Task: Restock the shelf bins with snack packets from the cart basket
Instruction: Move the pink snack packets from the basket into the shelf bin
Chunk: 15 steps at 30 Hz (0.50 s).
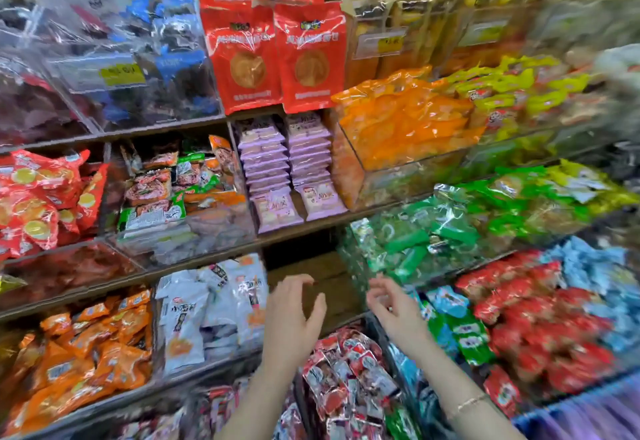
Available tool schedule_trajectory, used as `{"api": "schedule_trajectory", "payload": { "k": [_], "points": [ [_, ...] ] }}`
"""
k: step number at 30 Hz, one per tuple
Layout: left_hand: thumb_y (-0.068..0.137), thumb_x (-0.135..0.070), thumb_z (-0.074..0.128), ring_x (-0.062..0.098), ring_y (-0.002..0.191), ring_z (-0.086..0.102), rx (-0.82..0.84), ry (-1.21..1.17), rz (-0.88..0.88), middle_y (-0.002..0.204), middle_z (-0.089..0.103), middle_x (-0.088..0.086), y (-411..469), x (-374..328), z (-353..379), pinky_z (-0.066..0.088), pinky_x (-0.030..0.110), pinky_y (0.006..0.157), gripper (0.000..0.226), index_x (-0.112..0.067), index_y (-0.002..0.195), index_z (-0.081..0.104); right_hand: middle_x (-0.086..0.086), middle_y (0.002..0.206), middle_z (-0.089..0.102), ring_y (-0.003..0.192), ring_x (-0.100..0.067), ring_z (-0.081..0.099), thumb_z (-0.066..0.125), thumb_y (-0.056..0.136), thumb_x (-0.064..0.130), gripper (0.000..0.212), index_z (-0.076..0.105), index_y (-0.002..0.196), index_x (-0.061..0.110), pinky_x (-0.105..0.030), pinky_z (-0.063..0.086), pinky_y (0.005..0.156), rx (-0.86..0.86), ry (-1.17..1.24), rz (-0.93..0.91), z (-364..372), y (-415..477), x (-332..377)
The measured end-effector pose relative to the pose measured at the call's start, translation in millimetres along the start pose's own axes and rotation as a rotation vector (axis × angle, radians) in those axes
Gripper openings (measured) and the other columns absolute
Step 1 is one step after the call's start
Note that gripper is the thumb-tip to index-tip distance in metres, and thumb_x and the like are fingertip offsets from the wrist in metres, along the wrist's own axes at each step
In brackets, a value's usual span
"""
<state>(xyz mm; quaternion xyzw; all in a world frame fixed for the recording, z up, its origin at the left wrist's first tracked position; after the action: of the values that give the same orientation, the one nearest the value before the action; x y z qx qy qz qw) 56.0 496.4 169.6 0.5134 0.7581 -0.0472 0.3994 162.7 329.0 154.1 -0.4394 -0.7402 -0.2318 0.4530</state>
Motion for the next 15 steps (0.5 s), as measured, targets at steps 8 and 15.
{"api": "schedule_trajectory", "payload": {
  "k": [8, 15],
  "points": [
    [0.094, -0.016, 0.057, 0.010, 0.095, 0.066, 0.827, -0.162, -0.452, 0.106, 0.070, 0.001, -190.8, 30.3, 95.0, 0.048, 0.016, 0.082, 0.032, -0.017, 0.126, 0.059, -0.001, 0.085, 0.060, 0.083, -0.011, 0.055, 0.054, 0.093, 0.010, 0.011, 0.059, 0.087, 0.018, -0.024, 0.039, 0.072, -0.001, -0.064, 0.565, -13.1, -177.7, -148.1],
    [0.095, -0.011, 0.053, 0.024, 0.089, 0.061, 1.050, -0.009, -0.608, 0.094, 0.061, 0.018, -255.9, 51.0, 107.2, 0.048, 0.033, 0.081, 0.006, -0.005, 0.097, 0.054, -0.009, 0.073, 0.052, 0.073, -0.018, 0.049, 0.051, 0.089, 0.006, 0.024, 0.046, 0.066, 0.013, -0.025, 0.035, 0.065, 0.069, -0.150, 1.019, -47.2, -314.8, -251.9]
  ]
}}
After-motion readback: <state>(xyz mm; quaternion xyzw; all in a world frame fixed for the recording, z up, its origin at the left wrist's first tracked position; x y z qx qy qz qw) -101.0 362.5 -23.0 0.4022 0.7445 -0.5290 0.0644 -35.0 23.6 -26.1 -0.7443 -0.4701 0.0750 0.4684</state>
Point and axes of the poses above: each hand's wrist, its own y-axis towards the middle knuckle, its own z-axis out of the palm, x = y × z, the point moved 2 cm from there along y, towards the middle knuckle
